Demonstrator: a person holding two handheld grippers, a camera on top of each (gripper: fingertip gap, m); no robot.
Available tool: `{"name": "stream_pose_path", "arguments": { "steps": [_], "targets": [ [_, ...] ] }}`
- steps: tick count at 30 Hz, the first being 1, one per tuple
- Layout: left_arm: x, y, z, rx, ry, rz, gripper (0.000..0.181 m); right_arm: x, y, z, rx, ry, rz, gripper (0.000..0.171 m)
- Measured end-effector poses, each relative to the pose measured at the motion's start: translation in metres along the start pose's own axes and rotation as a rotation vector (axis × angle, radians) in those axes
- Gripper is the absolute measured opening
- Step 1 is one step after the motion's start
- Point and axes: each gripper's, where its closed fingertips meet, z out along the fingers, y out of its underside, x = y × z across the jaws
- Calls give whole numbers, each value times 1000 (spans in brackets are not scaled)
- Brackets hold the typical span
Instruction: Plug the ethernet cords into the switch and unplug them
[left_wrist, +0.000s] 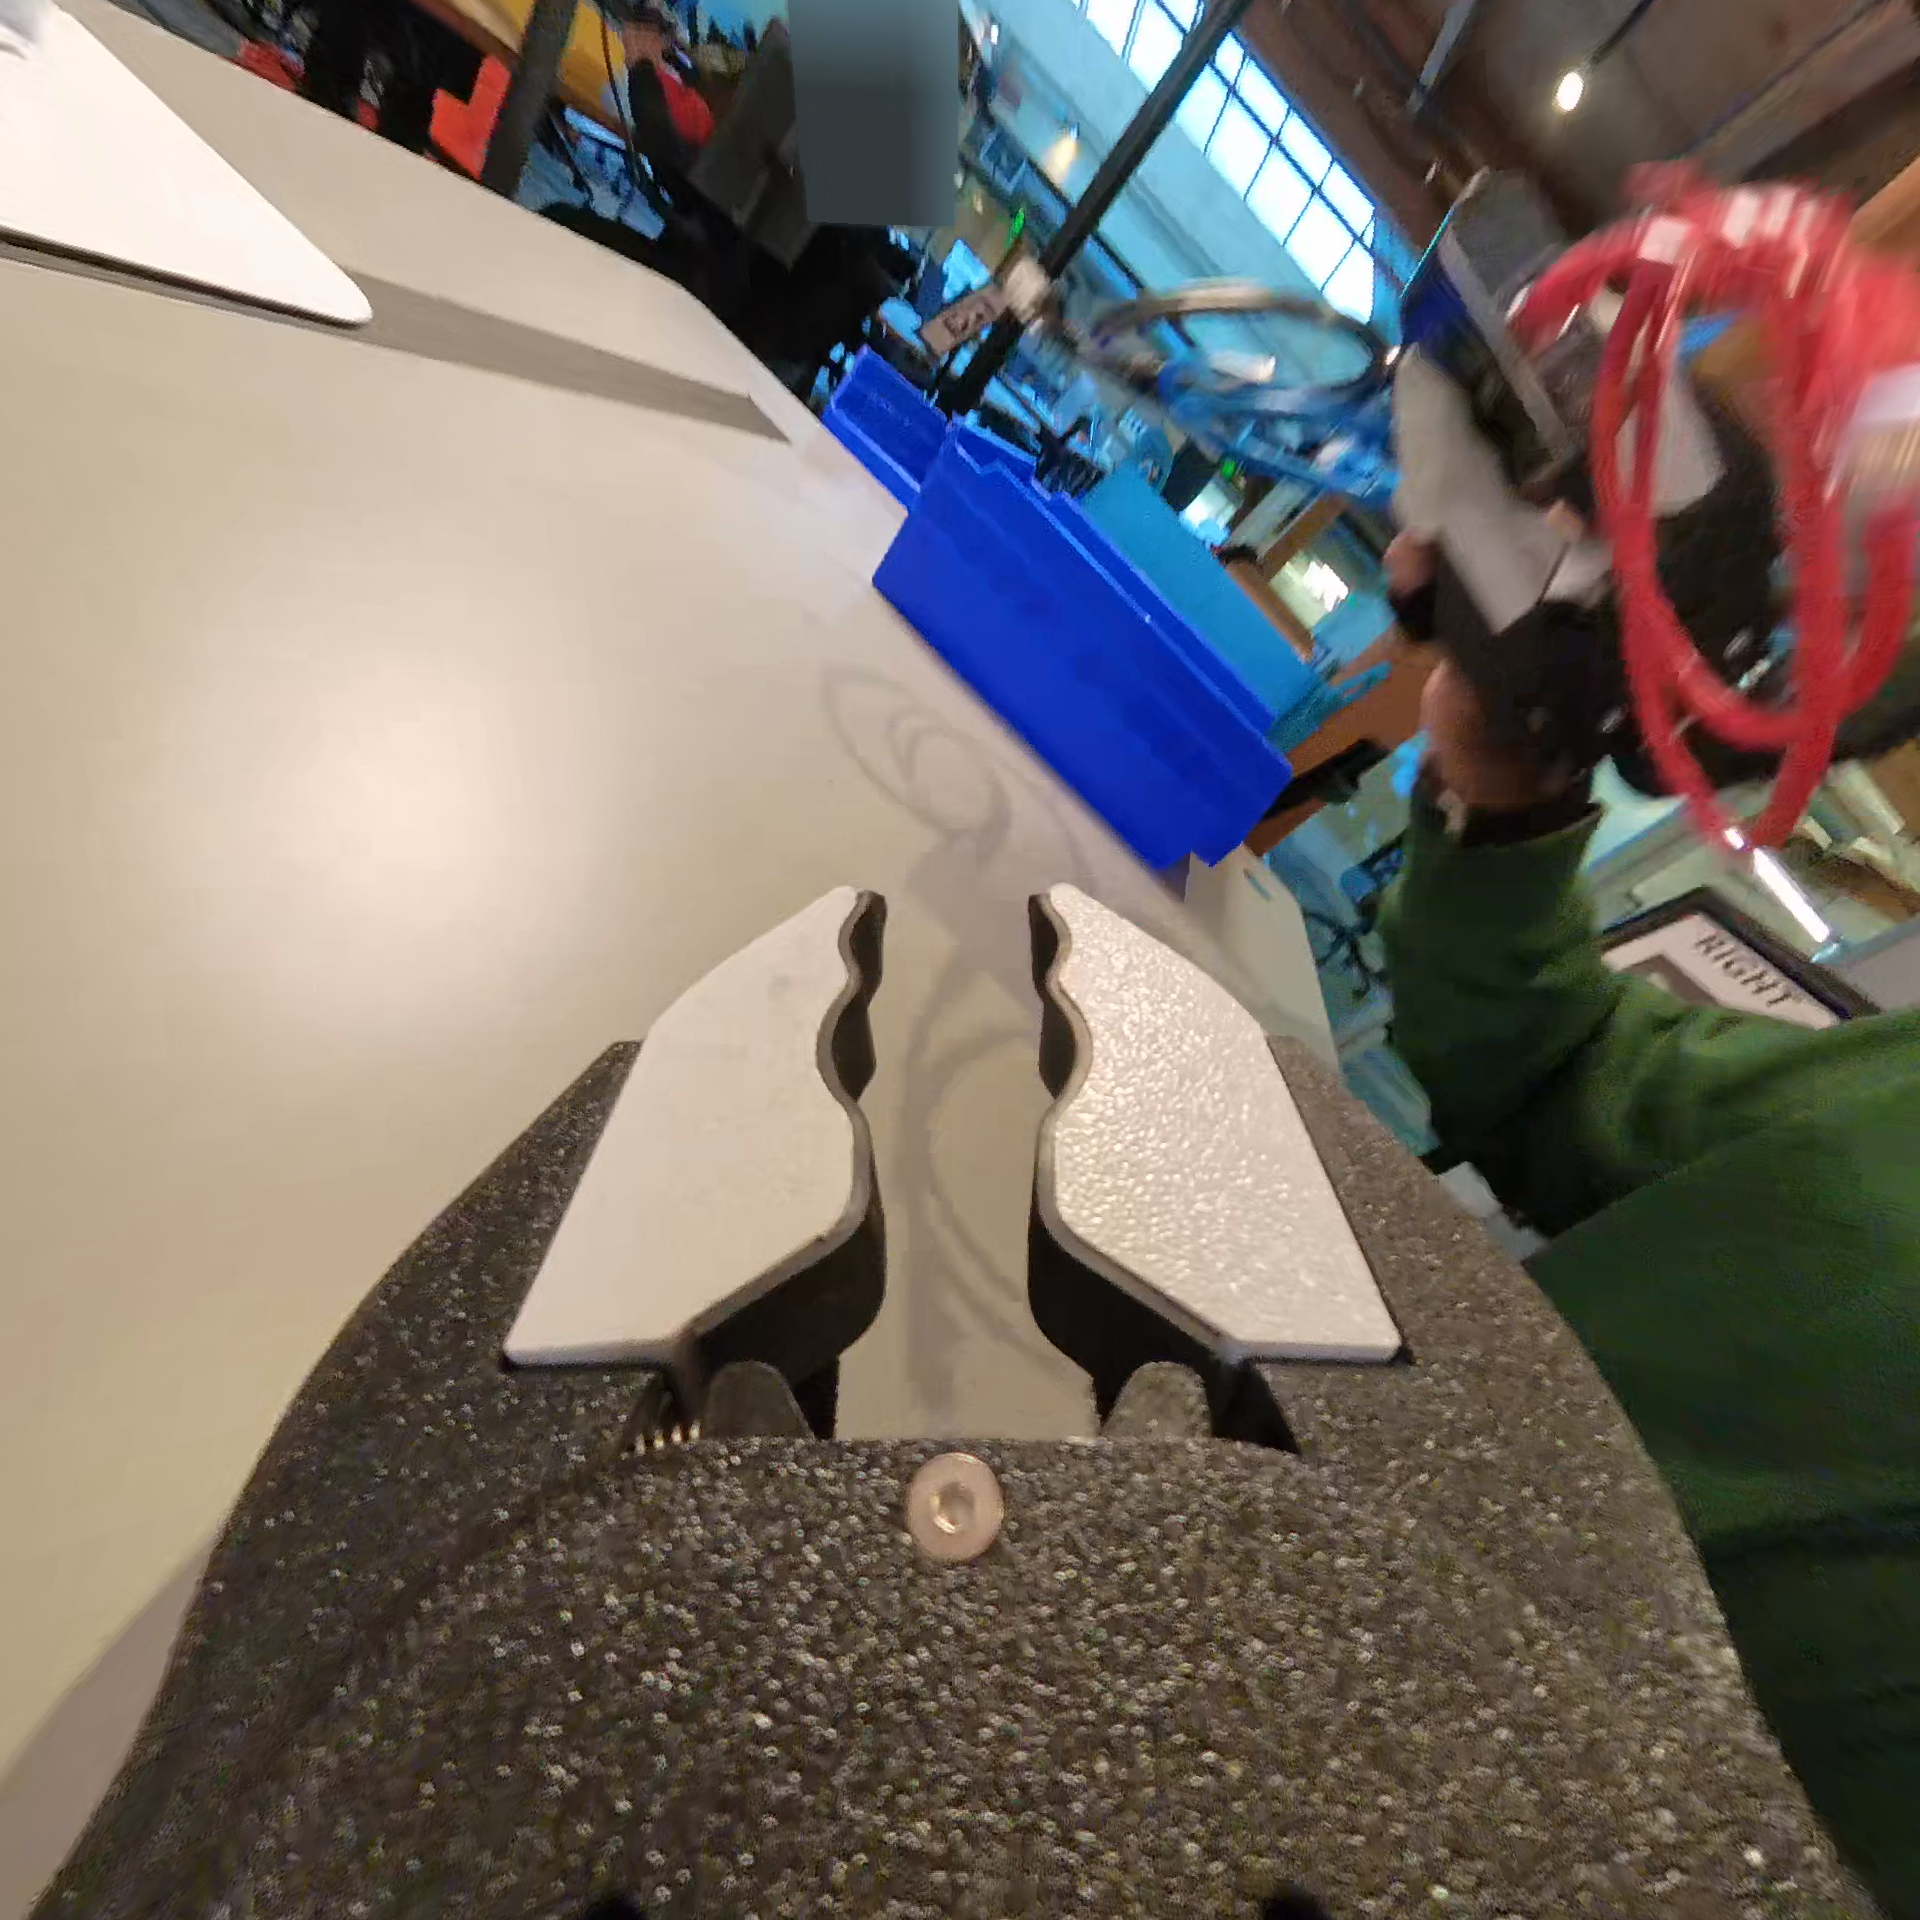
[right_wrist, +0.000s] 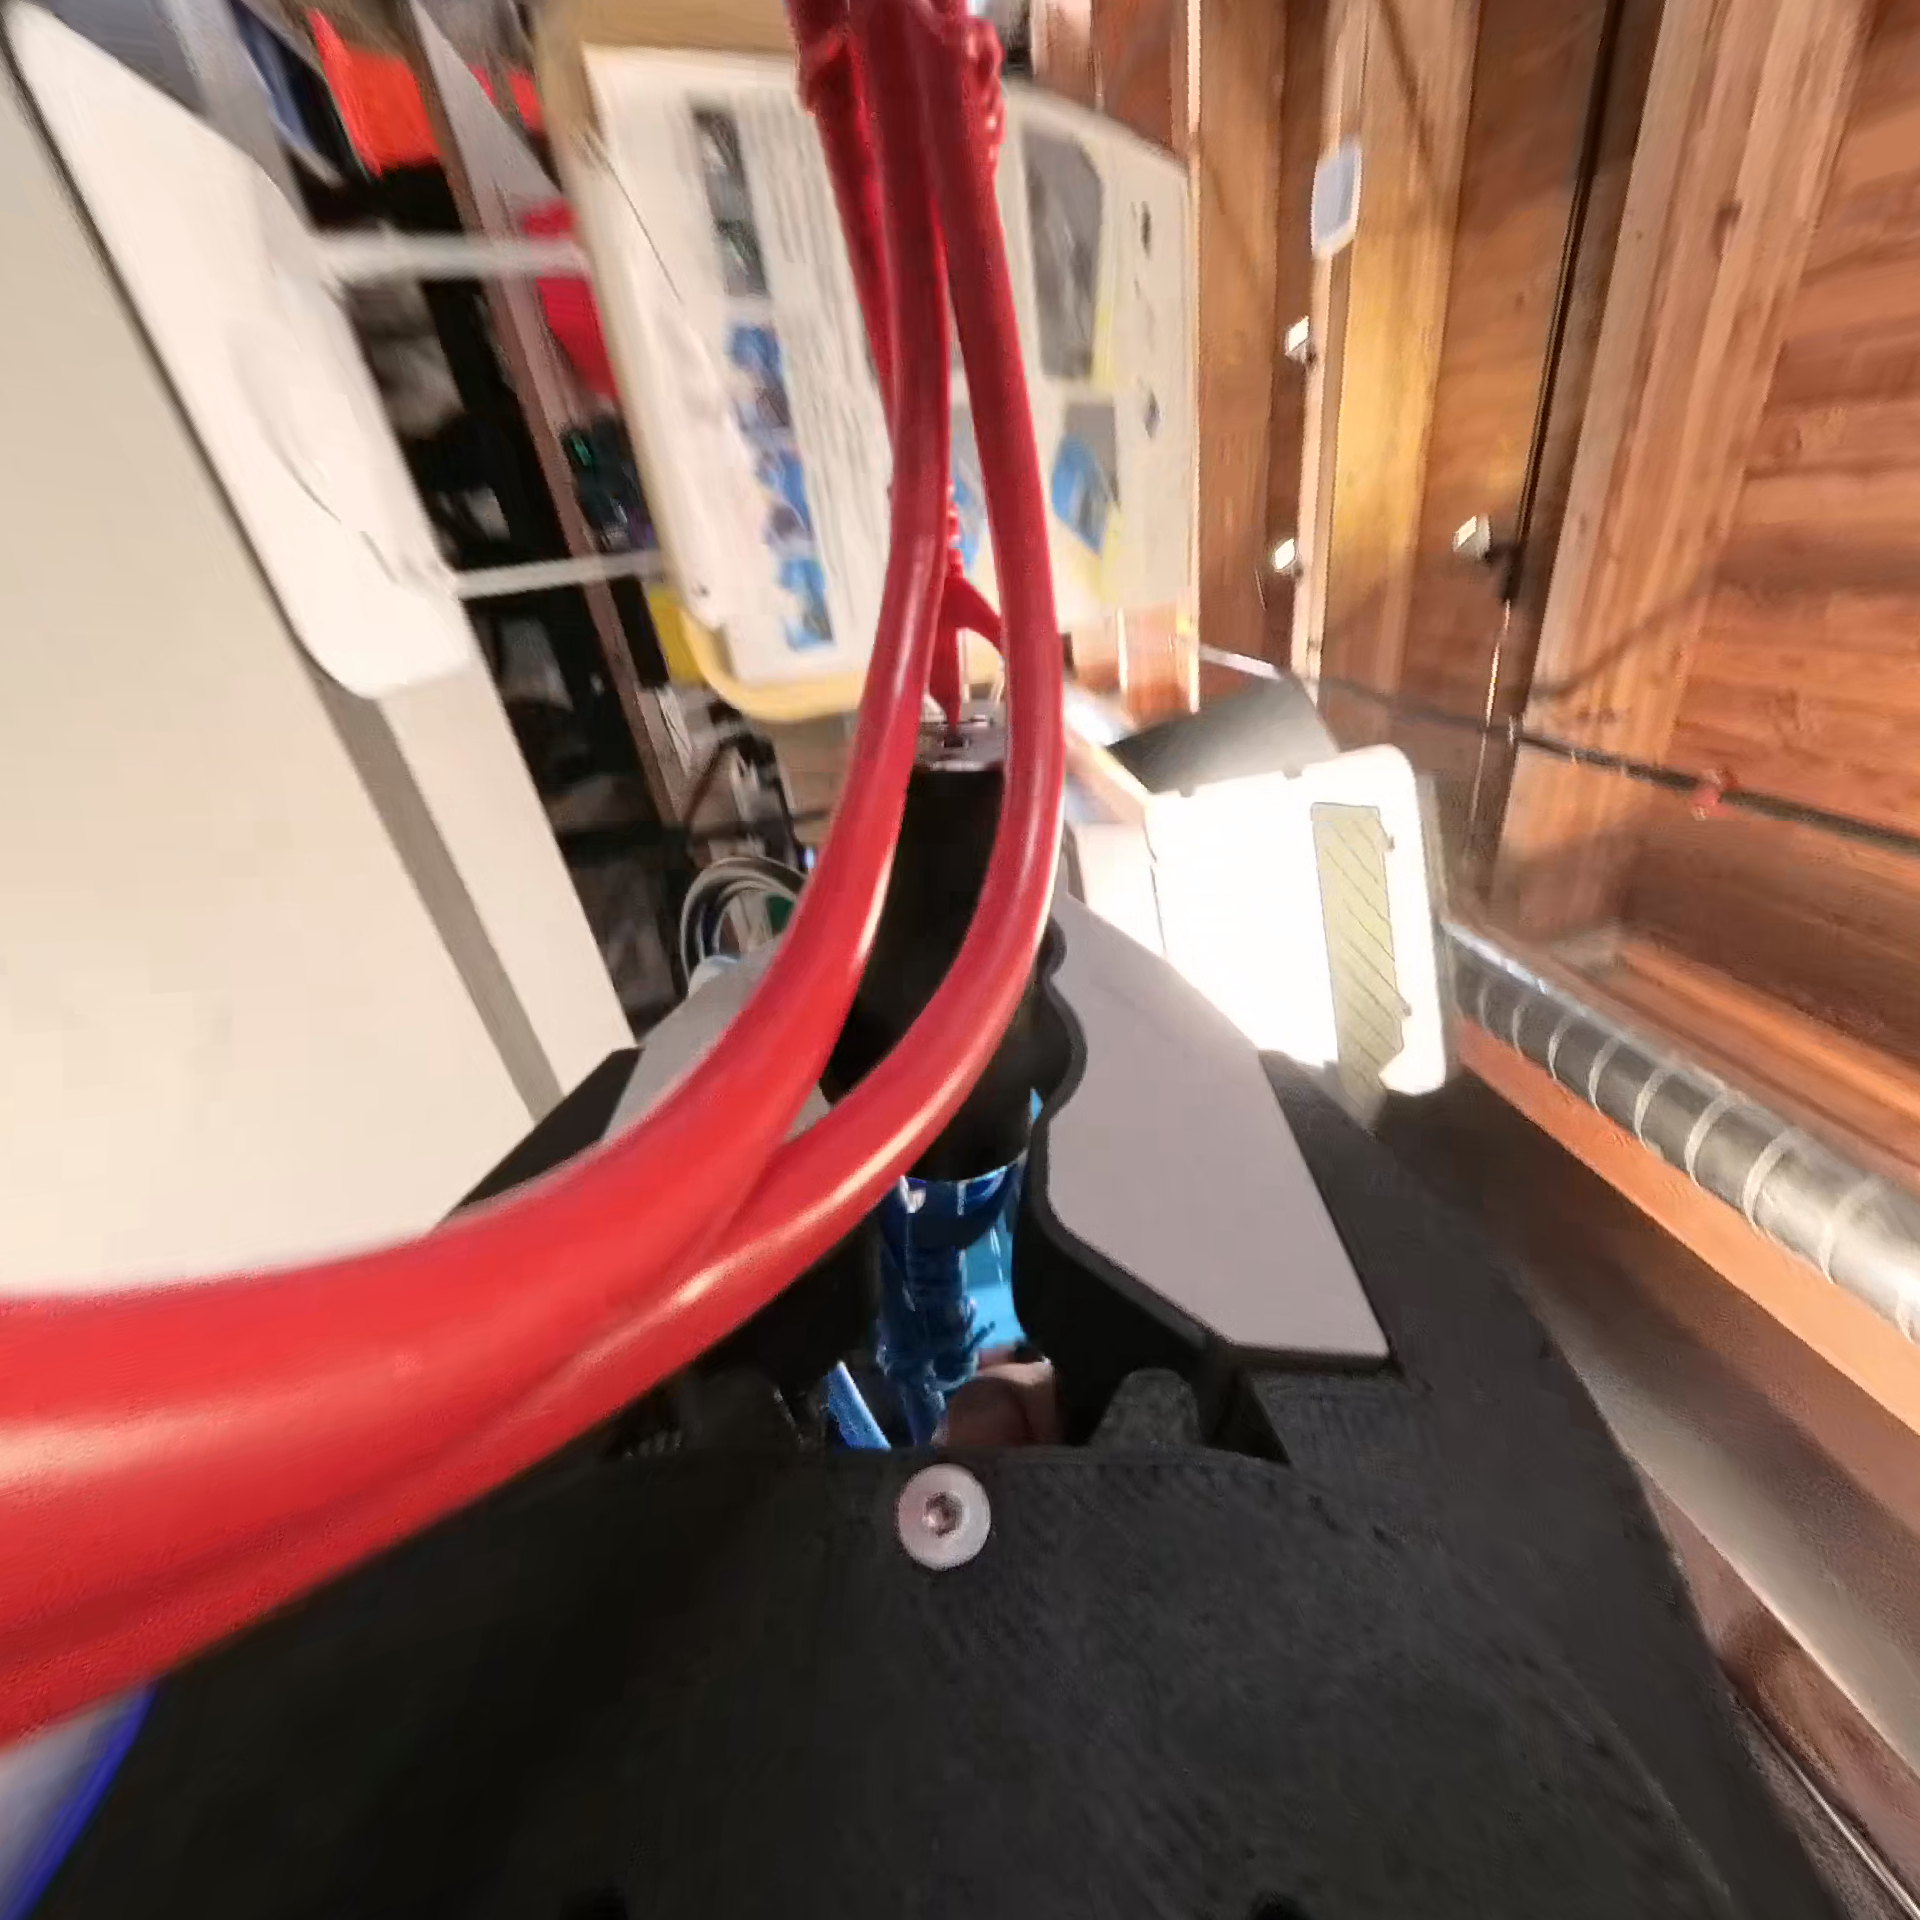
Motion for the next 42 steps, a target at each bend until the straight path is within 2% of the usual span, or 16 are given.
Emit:
{"name": "stream_pose_path", "arguments": {
  "steps": [3,8,12,15,19,23,28,32,34,37,42],
  "targets": [
    [3,8,6,-42,-10,31,28,43,55,0,-198,-41,5,27],
    [9,12,8,-65,28,2,27,58,157,-5,-580,-330,133,26],
    [10,15,9,-82,38,-11,27,31,212,-14,-839,-523,222,26],
    [13,19,11,-101,46,-9,27,-7,235,-14,-951,-624,288,30],
    [16,23,13,-119,53,1,27,-49,269,-11,-1101,-741,462,27],
    [16,21,10,-105,61,-8,27,-68,302,-27,-1304,-831,474,27],
    [17,22,11,-117,65,-10,27,-100,294,-41,-1337,-1006,460,28],
    [20,26,14,-134,70,1,27,-129,276,-43,-1269,-1113,483,27],
    [21,28,14,-141,70,7,27,-139,268,-37,-1191,-1116,560,34],
    [22,28,14,-139,74,14,27,-134,254,-29,-1039,-1094,720,52],
    [29,22,14,-115,89,86,35,-89,242,-32,-871,-970,828,61]
  ]
}}
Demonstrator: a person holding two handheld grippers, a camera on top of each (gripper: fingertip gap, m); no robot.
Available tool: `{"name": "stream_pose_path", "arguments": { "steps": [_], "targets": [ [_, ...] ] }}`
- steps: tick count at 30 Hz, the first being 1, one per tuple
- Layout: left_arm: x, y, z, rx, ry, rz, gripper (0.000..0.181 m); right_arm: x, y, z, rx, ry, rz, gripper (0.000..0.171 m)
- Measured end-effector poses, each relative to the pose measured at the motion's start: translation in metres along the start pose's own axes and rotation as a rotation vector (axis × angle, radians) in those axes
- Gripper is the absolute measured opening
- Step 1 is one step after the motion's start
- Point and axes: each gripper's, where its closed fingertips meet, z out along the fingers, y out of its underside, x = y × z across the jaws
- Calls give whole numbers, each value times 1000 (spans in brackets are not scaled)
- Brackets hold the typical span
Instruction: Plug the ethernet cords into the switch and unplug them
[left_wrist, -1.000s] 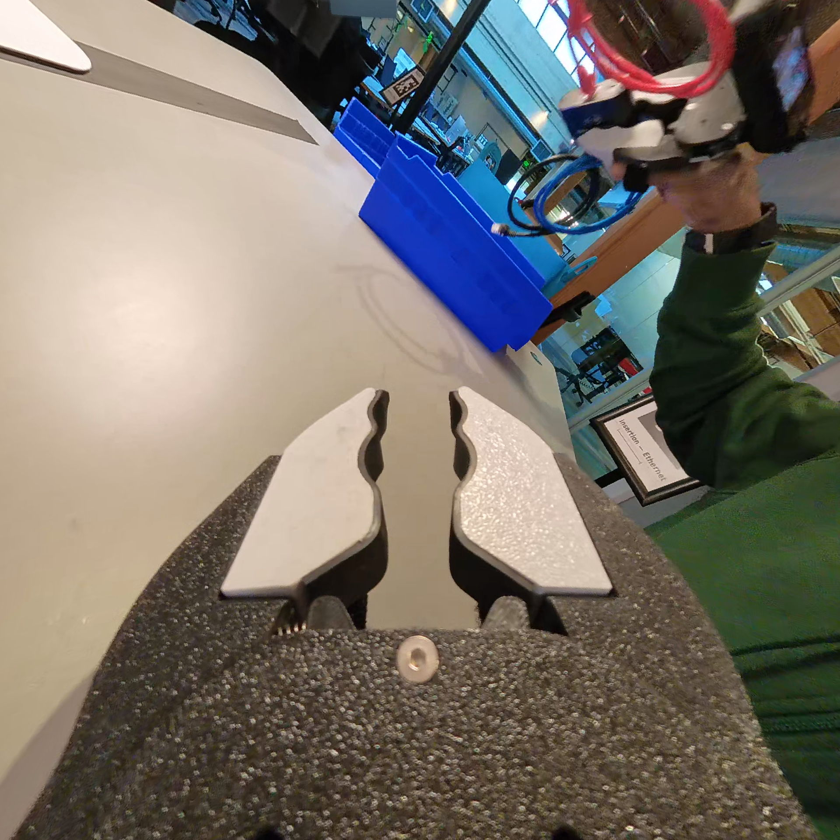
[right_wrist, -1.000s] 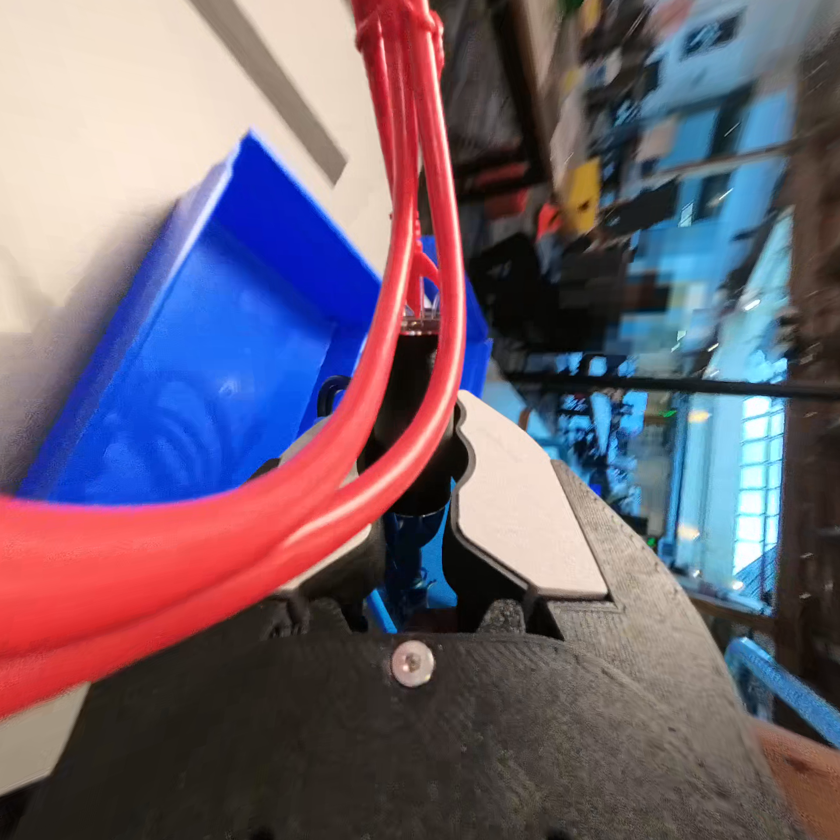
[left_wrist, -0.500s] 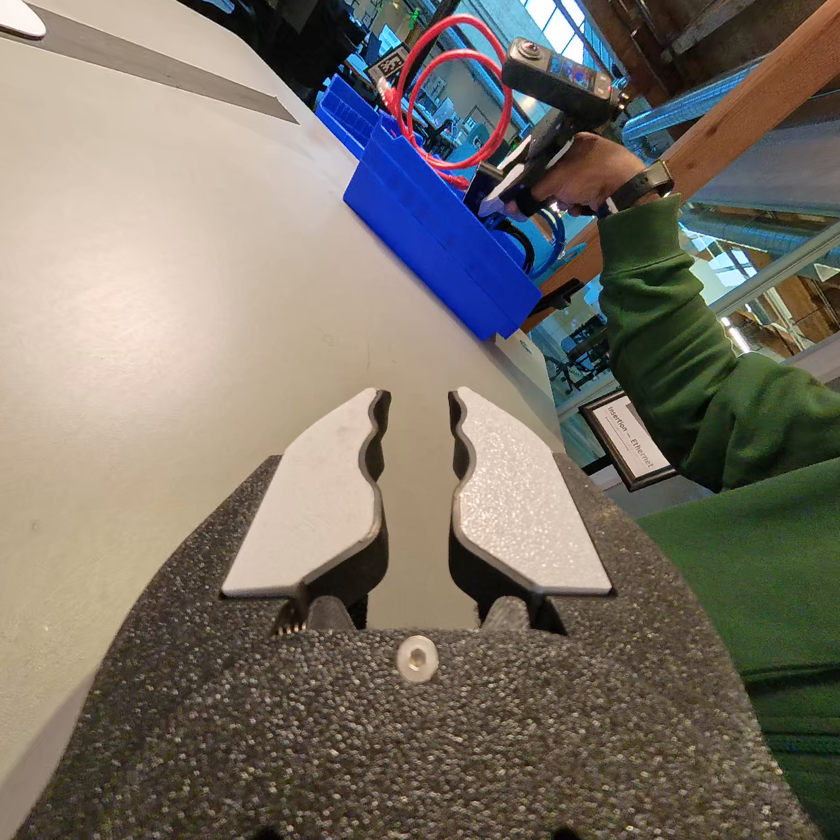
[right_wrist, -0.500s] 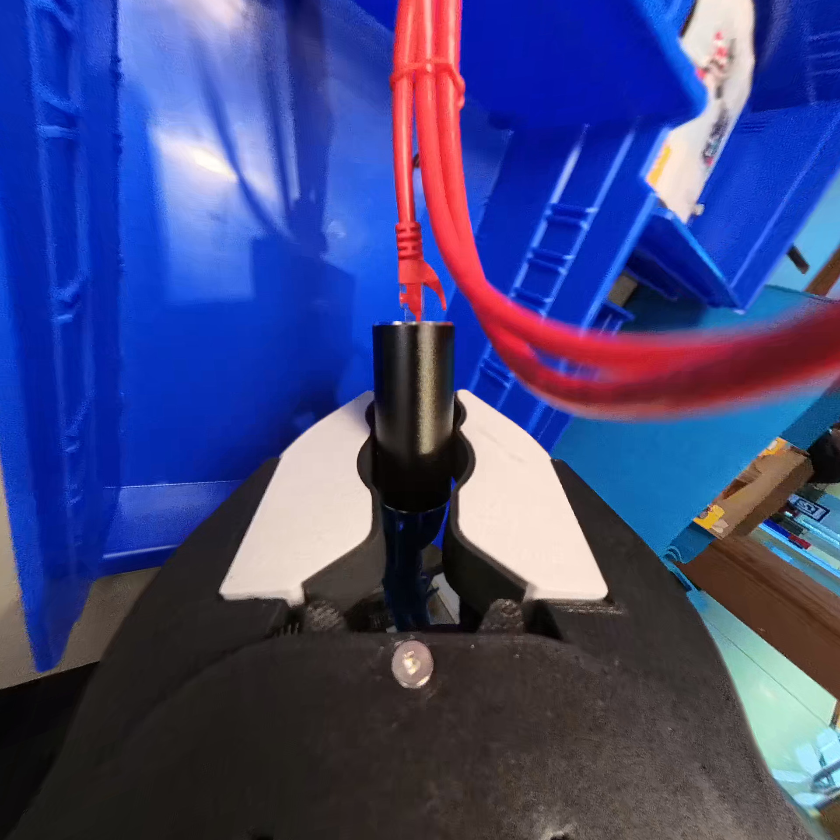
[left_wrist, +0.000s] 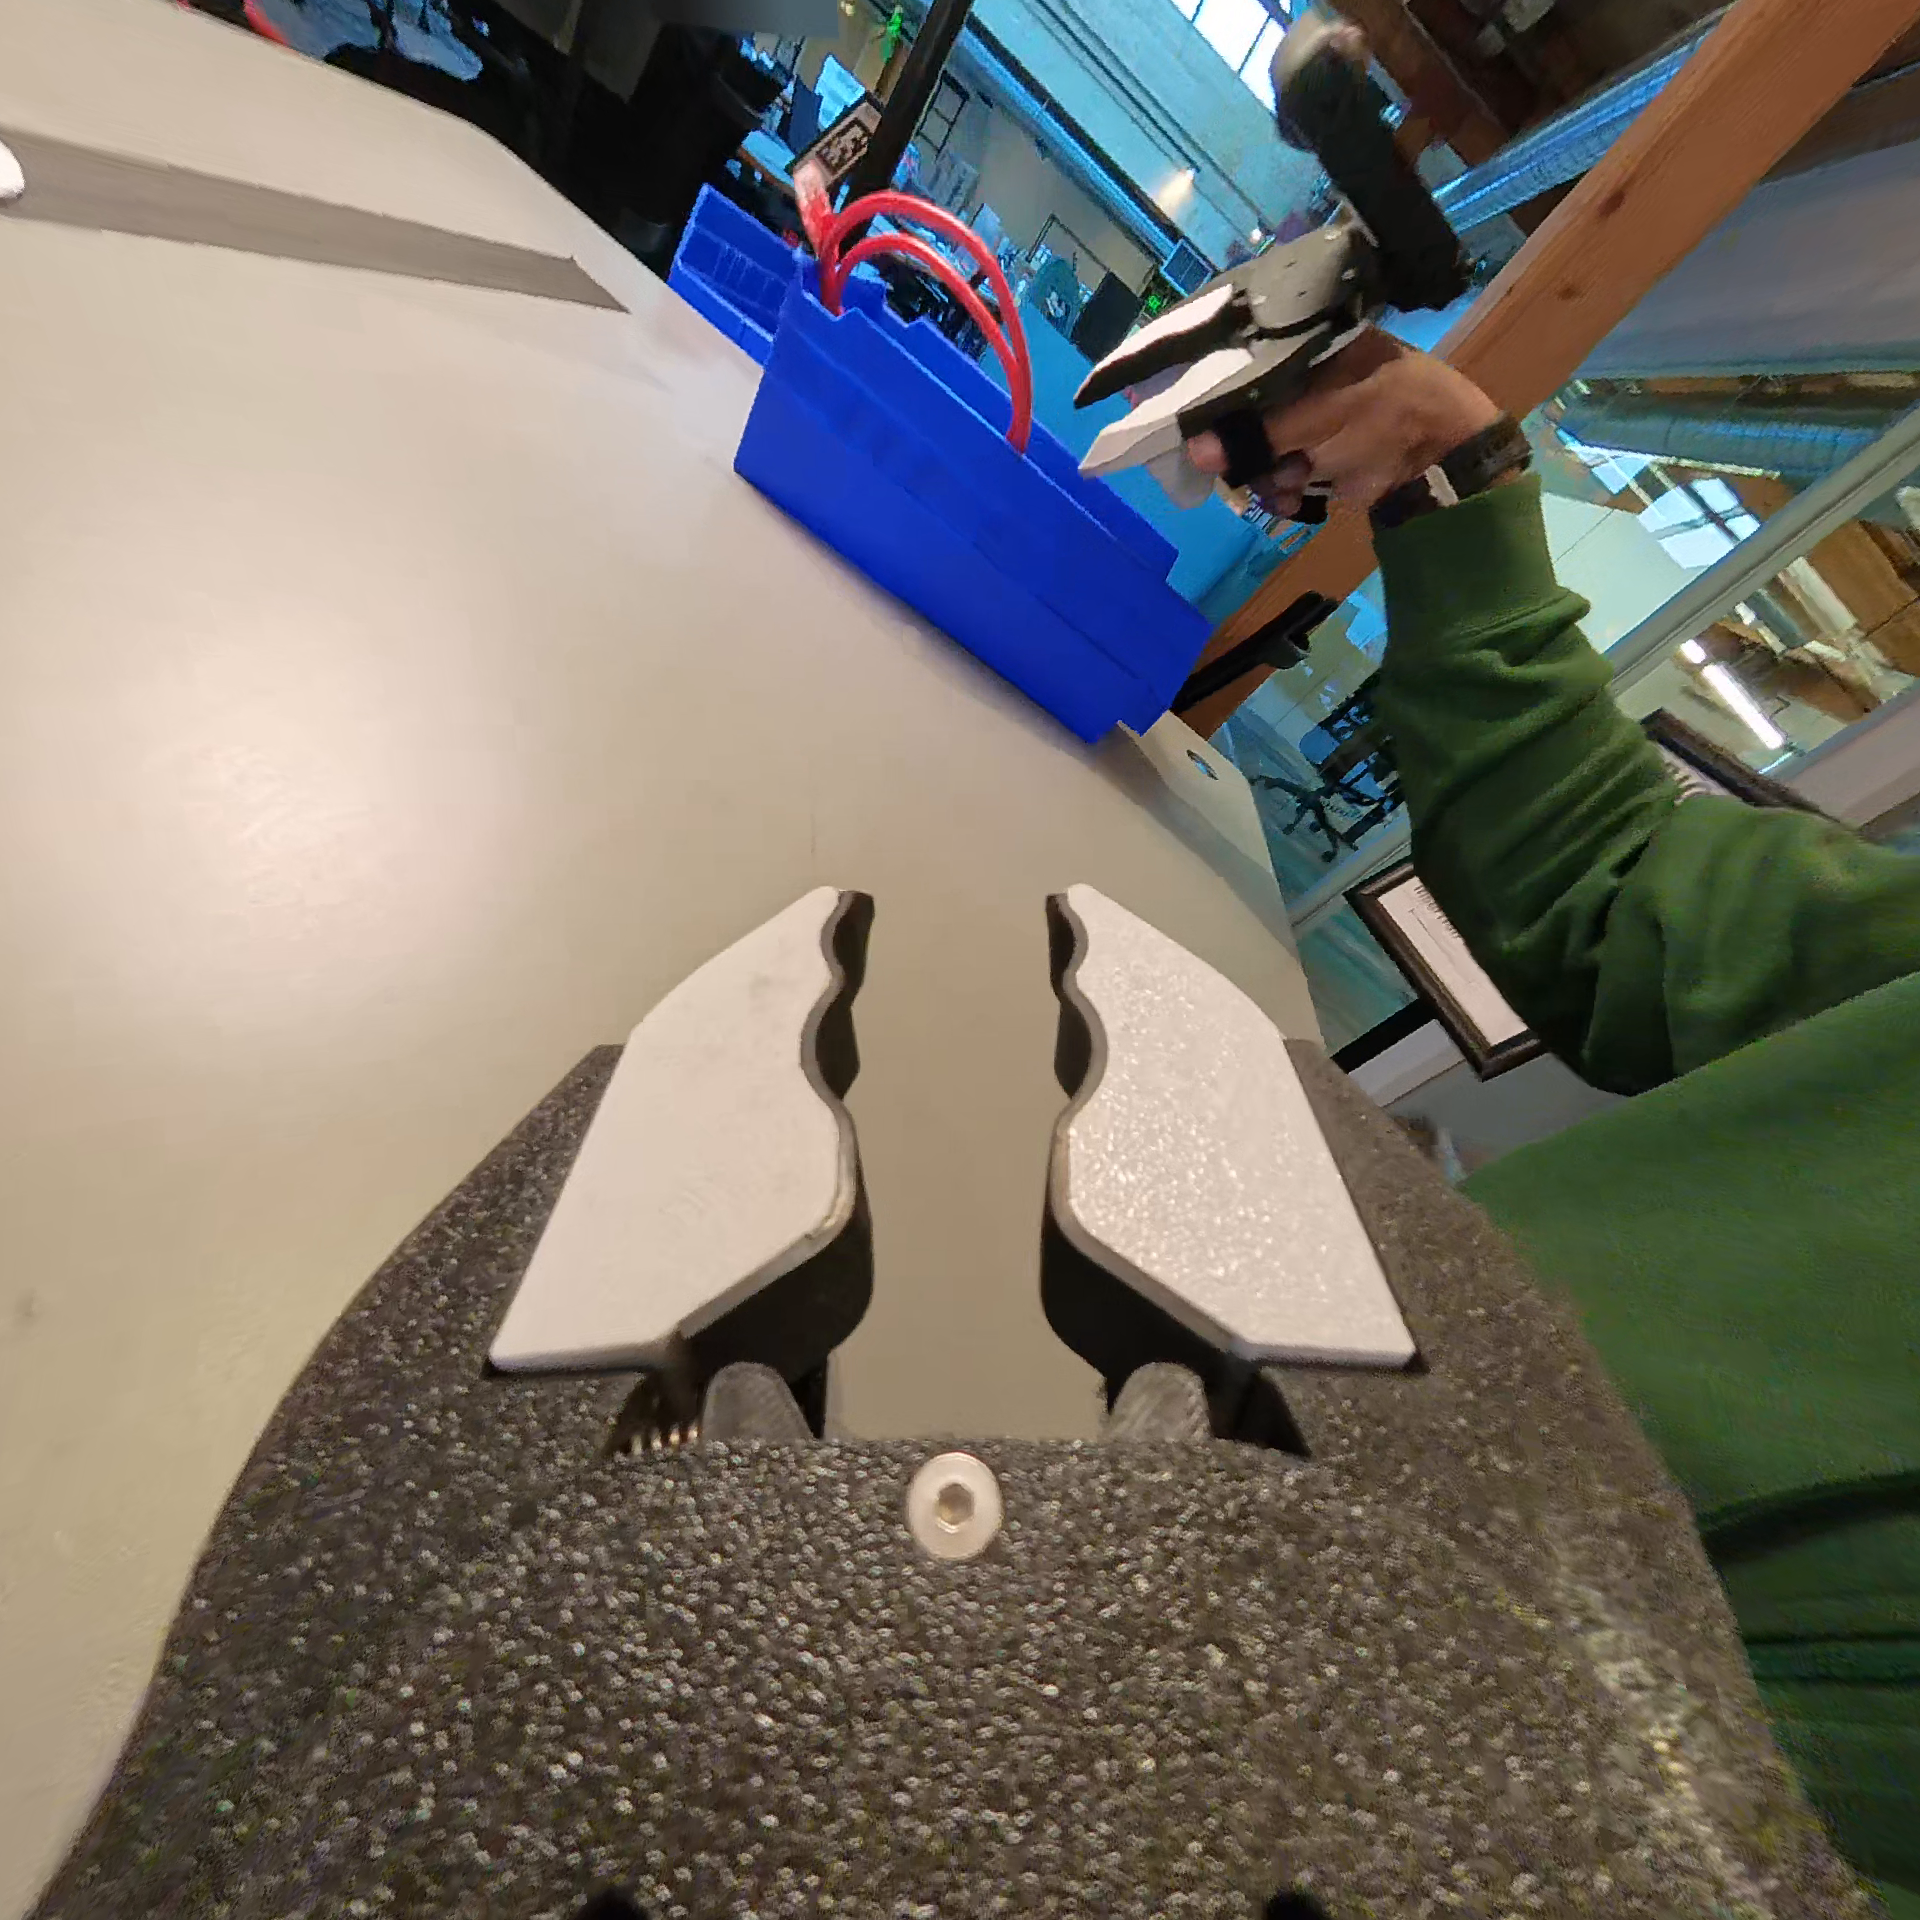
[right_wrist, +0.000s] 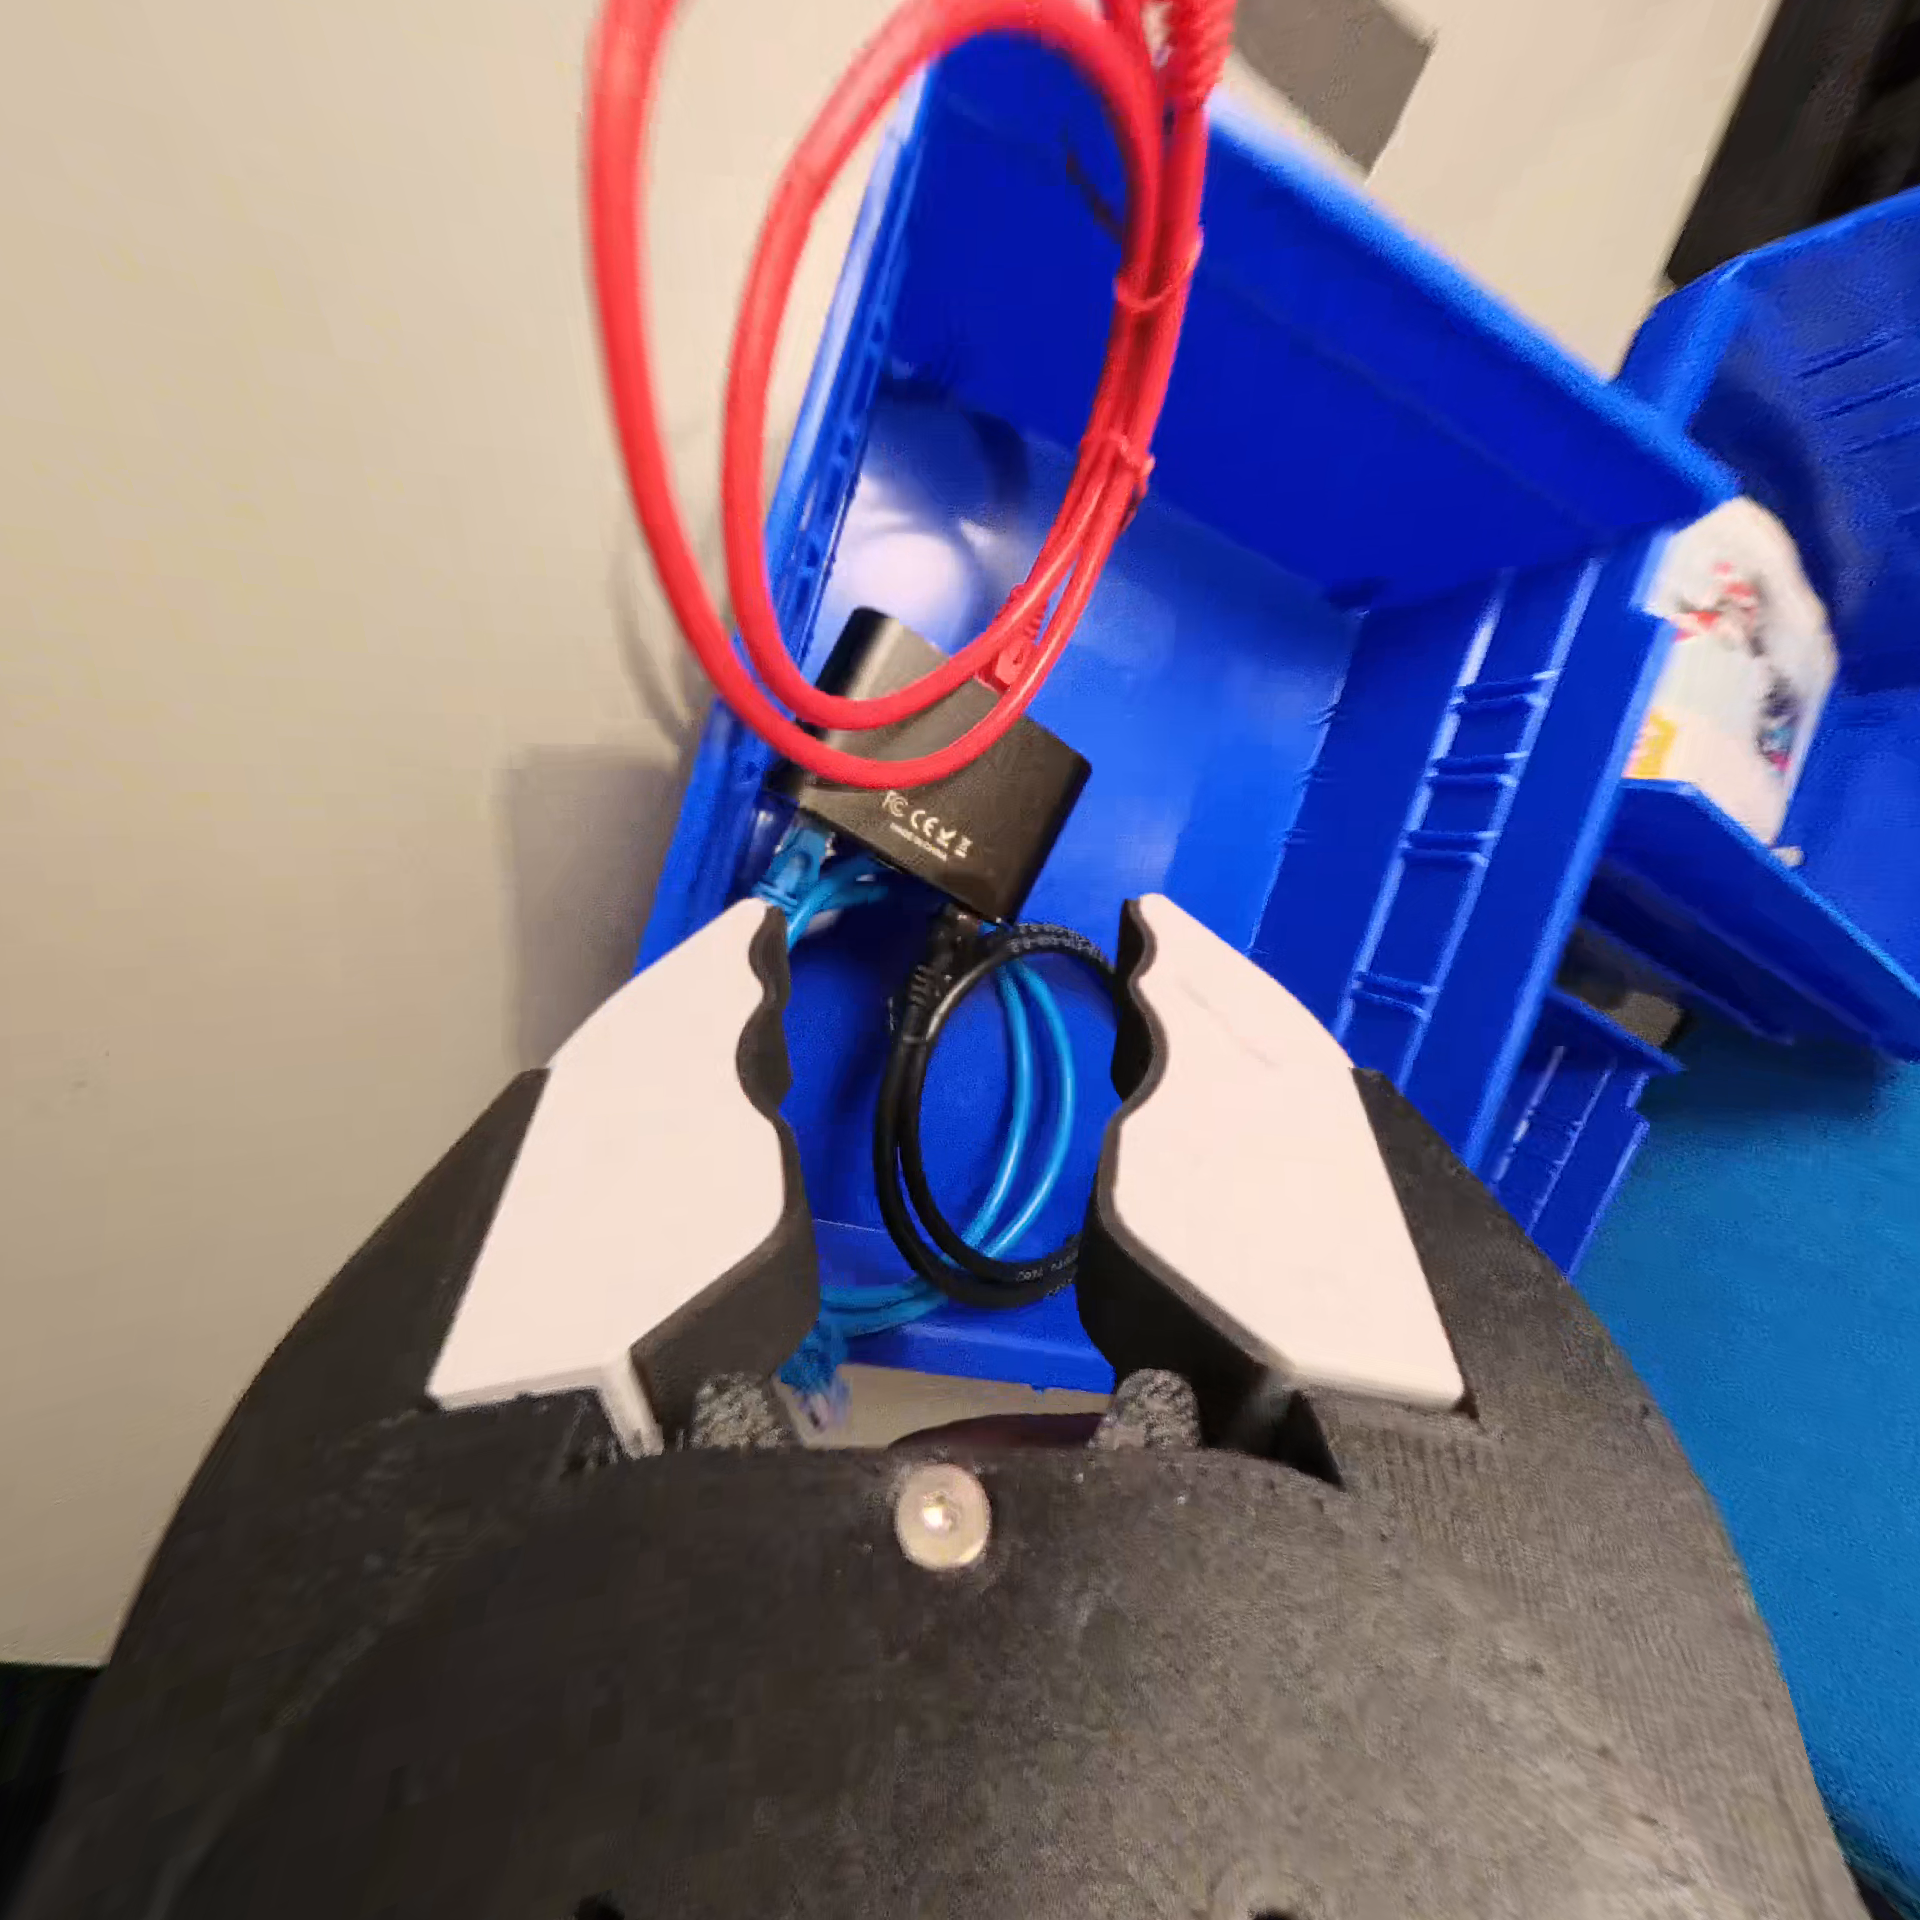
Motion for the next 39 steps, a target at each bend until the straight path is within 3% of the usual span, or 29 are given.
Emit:
{"name": "stream_pose_path", "arguments": {
  "steps": [5,8,13,17,21,25,28,32,36,39],
  "targets": [
    [-4,-9,1,20,-181,260,80,-42,-9,-48,322,-78,21,61],
    [-6,-11,2,23,-275,399,91,-70,-2,-61,473,-100,38,61],
    [-1,-7,-5,45,-393,473,87,-93,33,-49,502,-51,58,70],
    [5,7,-39,90,-560,468,87,-91,64,-28,449,15,68,73],
    [21,22,-109,155,-818,483,80,-88,73,-22,463,24,59,63],
    [36,26,-208,124,-1222,539,74,-84,73,-20,448,77,18,53],
    [41,27,-270,87,-1432,489,74,-84,73,-13,435,116,6,45],
    [15,44,-298,8,-1430,303,72,-83,70,-7,443,158,20,32],
    [-13,60,-306,-110,-1457,232,56,-75,71,-9,449,230,13,15],
    [-21,59,-306,-104,-1480,261,31,-72,71,-8,477,243,19,8]
  ]
}}
